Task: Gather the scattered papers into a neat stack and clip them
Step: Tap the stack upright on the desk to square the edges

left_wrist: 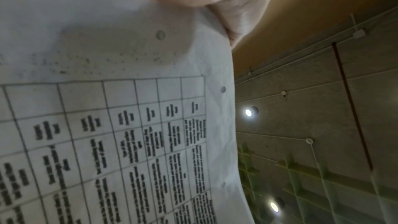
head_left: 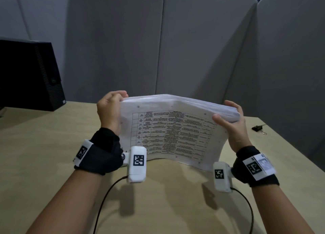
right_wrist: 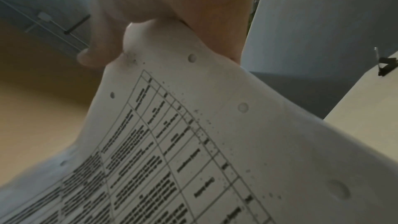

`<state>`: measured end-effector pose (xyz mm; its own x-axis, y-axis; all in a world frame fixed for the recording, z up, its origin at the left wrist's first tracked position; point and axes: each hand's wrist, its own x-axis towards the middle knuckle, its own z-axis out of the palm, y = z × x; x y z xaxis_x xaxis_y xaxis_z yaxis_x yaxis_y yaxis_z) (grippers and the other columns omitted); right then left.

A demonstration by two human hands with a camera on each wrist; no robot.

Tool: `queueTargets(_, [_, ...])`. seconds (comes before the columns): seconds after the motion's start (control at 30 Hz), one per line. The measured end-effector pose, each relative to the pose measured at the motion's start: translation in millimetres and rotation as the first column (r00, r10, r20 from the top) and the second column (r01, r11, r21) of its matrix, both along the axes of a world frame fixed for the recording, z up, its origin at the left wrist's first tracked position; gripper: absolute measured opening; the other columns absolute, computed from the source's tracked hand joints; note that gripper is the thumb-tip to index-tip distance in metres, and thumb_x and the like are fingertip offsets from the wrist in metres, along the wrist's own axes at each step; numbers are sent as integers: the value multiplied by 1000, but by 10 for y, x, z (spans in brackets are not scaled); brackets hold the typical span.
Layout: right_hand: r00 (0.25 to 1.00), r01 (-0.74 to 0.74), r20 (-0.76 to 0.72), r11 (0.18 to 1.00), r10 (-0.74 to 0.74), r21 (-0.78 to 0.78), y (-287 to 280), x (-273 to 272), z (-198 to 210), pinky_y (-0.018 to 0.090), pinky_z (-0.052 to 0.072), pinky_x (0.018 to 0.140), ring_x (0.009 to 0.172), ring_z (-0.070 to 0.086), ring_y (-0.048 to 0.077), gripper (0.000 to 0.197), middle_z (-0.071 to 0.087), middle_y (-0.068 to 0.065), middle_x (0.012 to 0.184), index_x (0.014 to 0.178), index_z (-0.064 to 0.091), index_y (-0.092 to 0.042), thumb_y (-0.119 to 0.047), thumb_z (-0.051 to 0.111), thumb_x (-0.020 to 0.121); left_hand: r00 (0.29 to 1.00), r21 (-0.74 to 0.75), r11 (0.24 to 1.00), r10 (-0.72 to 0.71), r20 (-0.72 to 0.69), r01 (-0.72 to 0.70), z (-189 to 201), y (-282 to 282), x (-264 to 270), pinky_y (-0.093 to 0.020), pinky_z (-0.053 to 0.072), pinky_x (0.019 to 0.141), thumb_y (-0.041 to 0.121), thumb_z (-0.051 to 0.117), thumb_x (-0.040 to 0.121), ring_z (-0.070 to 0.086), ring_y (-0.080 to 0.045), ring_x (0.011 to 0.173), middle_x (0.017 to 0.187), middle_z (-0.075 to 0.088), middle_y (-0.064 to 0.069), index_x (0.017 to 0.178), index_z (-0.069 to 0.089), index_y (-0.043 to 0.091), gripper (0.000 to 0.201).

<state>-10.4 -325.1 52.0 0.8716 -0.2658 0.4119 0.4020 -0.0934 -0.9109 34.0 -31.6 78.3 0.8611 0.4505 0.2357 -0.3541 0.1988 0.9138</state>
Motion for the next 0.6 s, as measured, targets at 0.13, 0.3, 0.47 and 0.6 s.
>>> queueTargets(0.13, [993, -82, -82, 997, 81, -5, -117, 48, -41, 46, 54, 87, 102, 62, 31, 79, 61, 14, 114, 125, 46, -8, -15, 81, 55, 975, 36, 981, -193, 115, 190, -122, 111, -33, -20, 49, 75, 41, 58, 85, 60, -10, 96, 110, 62, 4, 112, 53, 24, 32])
queueTargets(0.3, [990, -107, -85, 993, 110, 47, -31, 17, -172, 54, 51, 88, 101, 63, 38, 52, 67, 19, 105, 104, 64, -10, -22, 83, 58, 939, 266, 901, -340, -54, 342, -380, 250, -37, -28, 57, 77, 28, 85, 56, 66, -20, 96, 105, 65, -3, 115, 54, 9, 69])
queueTargets(0.47, [998, -44, -49, 993, 50, 112, 60, 0, -164, 41, 57, 78, 86, 67, 23, 60, 71, 8, 93, 95, 67, -13, -42, 88, 47, 962, 176, 958, -248, 115, 226, -354, 282, -52, -14, 53, 60, 6, 73, 73, 62, -8, 82, 93, 62, 4, 93, 56, 25, 33])
queueTargets(0.6, [997, -36, -65, 999, 37, 18, -108, -65, 18, 20, 57, 69, 79, 66, 6, 64, 62, 0, 99, 114, 52, -15, -18, 83, 58, 921, 276, 895, -383, 73, 351, -427, 464, -43, -15, 51, 68, 23, 86, 48, 58, -7, 92, 109, 55, 6, 117, 43, 41, 83])
